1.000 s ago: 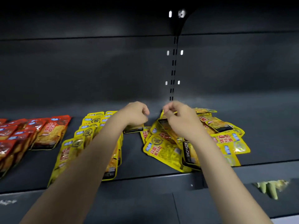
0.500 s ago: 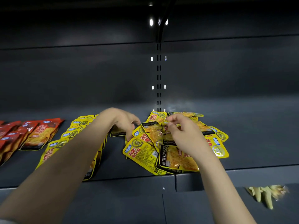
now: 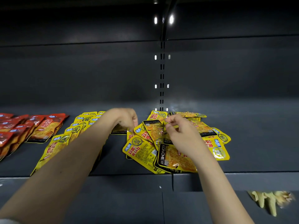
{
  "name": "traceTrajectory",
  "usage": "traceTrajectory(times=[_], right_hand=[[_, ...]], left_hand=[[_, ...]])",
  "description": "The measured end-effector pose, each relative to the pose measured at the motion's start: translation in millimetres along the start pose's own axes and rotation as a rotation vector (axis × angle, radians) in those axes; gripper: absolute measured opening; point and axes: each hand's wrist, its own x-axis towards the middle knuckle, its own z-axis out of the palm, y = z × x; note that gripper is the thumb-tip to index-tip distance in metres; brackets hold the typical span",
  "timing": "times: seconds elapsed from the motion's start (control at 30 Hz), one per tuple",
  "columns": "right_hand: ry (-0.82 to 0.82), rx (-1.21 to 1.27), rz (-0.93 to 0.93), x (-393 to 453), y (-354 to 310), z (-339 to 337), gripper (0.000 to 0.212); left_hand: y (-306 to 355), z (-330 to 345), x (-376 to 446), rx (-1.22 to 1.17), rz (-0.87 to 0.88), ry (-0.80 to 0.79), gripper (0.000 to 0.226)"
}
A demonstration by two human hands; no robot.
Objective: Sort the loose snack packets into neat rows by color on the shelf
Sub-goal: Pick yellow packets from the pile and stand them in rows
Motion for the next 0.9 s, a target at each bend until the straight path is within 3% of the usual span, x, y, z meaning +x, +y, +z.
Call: traceTrajectory(times=[0.23, 0.33, 0.53, 0.7, 0.77, 0.9], right_hand=[[-0.033, -0.065, -0.022, 5, -4, -1, 0.019], [-0.054, -0.099, -0.031, 10, -9, 1, 0.020], [-0.132, -0.233, 0.058, 29, -12, 3, 0.014], [-0.178, -0.303, 0.101, 45, -15, 0, 0.013], [-0.220, -0.348, 0.111, 47, -20, 0, 0.023], [-0.408, -0.554, 0.189, 53, -31, 1, 0.063]], left_hand=[[0, 2, -8, -0.032, -0.046, 0.061, 0.009], [0, 5, -13, -0.183, -0.093, 0.115, 0.004], [-5, 8, -34, -0.276, -0.137, 0.543, 0.012], [-7, 7, -62, -0.293, -0.019, 0.816, 0.028], [-10, 9, -73, -0.300, 0.045, 0.875, 0.032], [-11, 25, -93, -0.414, 0.044, 0.915, 0.047]])
